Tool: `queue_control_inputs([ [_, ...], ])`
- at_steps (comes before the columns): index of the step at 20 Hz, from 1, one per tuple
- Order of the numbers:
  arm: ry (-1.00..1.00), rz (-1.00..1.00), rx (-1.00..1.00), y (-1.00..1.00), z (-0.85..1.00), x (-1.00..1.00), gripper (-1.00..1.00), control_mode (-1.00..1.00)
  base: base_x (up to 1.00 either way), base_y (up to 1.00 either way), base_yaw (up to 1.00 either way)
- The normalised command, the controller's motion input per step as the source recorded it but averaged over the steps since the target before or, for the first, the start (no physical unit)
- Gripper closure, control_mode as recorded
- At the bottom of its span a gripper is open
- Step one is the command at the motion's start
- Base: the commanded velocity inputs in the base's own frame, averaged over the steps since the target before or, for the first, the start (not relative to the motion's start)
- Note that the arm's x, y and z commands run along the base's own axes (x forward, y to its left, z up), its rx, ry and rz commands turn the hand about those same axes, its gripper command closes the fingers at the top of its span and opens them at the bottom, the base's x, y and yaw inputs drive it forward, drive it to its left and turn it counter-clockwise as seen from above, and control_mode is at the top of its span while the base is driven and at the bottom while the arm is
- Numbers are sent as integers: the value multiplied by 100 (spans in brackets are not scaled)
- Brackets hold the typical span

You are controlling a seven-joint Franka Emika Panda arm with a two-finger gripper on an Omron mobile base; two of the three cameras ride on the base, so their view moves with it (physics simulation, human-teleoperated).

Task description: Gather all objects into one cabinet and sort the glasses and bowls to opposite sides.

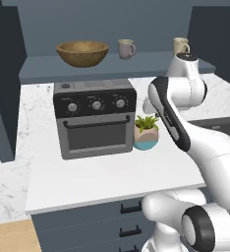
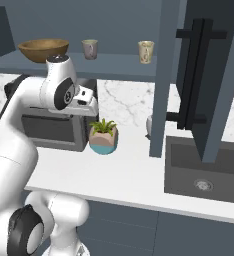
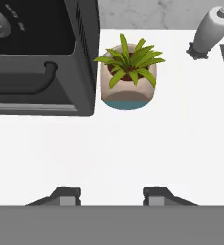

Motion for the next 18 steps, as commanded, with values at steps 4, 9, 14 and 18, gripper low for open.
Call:
queue_control_inputs([
  [4,-1,-2,0,0,0,-48,-100,-100,0,0,0],
  [9,-17,-2,0,-2,0,-100,-100,-100,0,0,0],
  [14,-19,-4,0,2,9,-100,-100,-100,0,0,0],
  [18,-12,-4,0,9,33,-79,-100,-100,0,0,0],
])
